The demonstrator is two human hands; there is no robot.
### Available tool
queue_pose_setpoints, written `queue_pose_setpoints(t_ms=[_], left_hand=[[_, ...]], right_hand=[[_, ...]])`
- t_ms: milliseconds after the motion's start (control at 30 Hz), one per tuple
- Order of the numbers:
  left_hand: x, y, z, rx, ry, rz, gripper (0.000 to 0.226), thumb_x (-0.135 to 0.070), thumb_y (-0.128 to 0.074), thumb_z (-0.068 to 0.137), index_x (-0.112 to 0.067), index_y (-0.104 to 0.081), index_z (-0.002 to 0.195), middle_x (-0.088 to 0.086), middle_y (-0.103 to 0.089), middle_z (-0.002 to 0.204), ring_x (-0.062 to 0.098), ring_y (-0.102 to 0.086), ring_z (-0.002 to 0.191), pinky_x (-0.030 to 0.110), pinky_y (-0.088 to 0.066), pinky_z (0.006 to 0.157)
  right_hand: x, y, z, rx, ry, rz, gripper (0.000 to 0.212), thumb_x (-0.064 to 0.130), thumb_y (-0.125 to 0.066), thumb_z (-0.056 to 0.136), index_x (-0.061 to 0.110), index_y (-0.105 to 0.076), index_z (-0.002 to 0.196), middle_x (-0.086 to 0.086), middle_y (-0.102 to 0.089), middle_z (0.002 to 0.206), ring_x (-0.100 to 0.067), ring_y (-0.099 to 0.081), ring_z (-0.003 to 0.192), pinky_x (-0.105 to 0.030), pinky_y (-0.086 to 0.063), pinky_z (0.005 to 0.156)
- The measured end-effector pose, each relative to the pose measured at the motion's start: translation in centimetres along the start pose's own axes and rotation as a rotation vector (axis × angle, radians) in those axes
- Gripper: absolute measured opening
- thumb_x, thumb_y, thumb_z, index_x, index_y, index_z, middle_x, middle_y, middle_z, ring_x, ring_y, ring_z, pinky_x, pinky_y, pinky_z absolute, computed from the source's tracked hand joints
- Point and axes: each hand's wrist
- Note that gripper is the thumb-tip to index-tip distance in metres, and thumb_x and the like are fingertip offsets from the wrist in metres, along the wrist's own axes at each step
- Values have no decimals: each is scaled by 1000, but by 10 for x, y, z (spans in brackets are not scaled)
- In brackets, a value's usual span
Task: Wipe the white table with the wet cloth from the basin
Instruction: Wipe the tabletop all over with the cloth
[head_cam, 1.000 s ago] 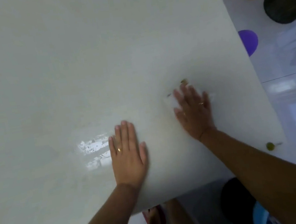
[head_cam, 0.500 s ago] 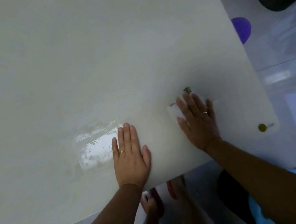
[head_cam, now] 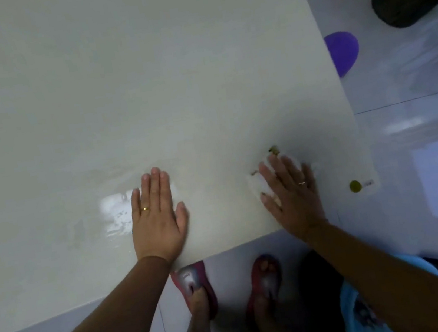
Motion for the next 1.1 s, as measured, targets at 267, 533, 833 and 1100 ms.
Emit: queue_pose_setpoints(t_ms=[267, 533, 833, 1100], left_hand=[[-31, 5, 7, -73, 145, -74, 71, -34, -27, 85, -3, -25, 149, 14, -19, 158, 27, -11, 148, 38, 2, 120], [-109, -11, 66, -106, 152, -69, 64, -41, -19, 97, -11, -6, 152, 8, -3, 162, 22, 3, 149, 34, 11, 118], [-114, -22, 69, -150, 183, -2, 64, -41, -21, 97, -11, -10, 152, 9, -10, 161, 23, -3, 149, 31, 11, 118], [-114, -21, 71, -135, 196, -14, 65, -40, -23, 95, -11, -13, 152, 8, -11, 161, 21, -3, 148, 33, 7, 119]], right_hand=[[69, -12, -42, -9, -49, 85, 60, 45, -32, 94, 29, -20, 150, -2, -17, 159, -26, -15, 146, -55, -14, 115], [-76, 0, 2, 17, -99, 17, 58, 46, -25, 95, 27, -21, 149, -3, -19, 158, -28, -21, 145, -56, -19, 112], [6, -11, -22, 11, 218, 73, 62, 47, -31, 93, 30, -17, 151, 1, -13, 160, -25, -8, 147, -56, -14, 114], [-84, 13, 104, -18, -149, 28, 58, 46, -29, 96, 29, -16, 150, 0, -13, 160, -26, -12, 147, -60, -8, 113]])
Point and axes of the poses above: each hand's wrist, its own z-axis towards the middle knuckle, its own y-axis out of the back of the hand, x = y × z
